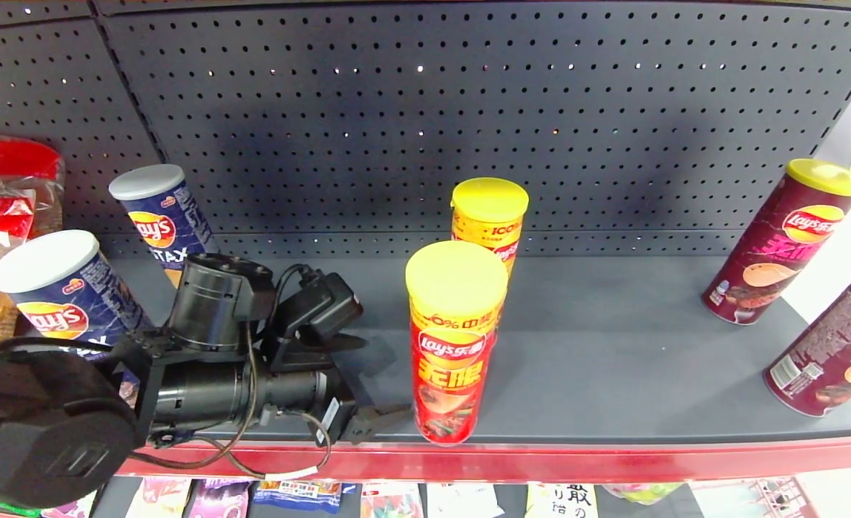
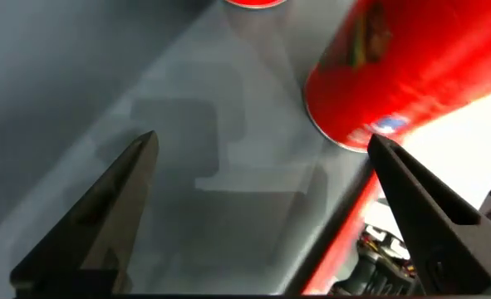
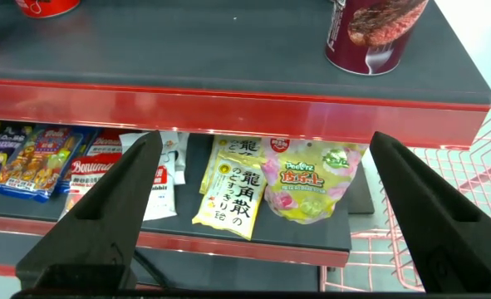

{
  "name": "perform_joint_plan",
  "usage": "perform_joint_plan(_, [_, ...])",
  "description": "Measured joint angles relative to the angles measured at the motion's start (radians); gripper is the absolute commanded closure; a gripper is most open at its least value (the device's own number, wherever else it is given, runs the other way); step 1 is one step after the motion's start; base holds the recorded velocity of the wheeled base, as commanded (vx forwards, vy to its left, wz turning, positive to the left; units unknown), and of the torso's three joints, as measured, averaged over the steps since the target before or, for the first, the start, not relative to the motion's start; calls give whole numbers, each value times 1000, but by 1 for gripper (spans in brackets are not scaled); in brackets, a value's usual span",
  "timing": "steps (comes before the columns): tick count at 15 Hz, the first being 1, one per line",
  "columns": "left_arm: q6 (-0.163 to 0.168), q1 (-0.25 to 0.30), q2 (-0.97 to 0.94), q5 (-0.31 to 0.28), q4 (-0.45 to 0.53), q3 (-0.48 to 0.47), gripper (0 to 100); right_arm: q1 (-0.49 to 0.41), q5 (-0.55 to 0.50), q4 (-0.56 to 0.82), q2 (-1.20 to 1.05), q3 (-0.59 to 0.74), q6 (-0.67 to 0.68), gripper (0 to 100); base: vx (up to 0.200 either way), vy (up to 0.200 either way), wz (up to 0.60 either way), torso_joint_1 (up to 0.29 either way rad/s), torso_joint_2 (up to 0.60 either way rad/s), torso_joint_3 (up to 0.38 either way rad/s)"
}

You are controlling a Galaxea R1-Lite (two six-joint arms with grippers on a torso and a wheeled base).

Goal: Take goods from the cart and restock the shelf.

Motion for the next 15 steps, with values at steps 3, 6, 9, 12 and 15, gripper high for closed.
perform_joint_plan(3, [0, -12, 30, 2, 0, -27, 0, 0, 0, 0, 0, 0, 0, 0, 0, 0, 0, 0, 0, 0])
perform_joint_plan(6, [-1, -27, 55, 4, 0, -46, 0, -1, 0, 0, 0, 0, 0, 0, 0, 0, 0, 0, 0, 0])
perform_joint_plan(9, [-1, -38, 79, 4, 0, -74, 0, 0, 0, 0, 0, 0, 0, 0, 0, 0, 0, 0, 0, 0])
perform_joint_plan(12, [-1, -39, 101, 6, 0, -105, 0, 0, 0, 0, 0, 0, 0, 0, 0, 0, 0, 0, 0, 0])
perform_joint_plan(15, [-3, -43, 110, 6, 0, -113, 0, -1, 0, 0, 0, 0, 0, 0, 0, 0, 0, 0, 0, 0])
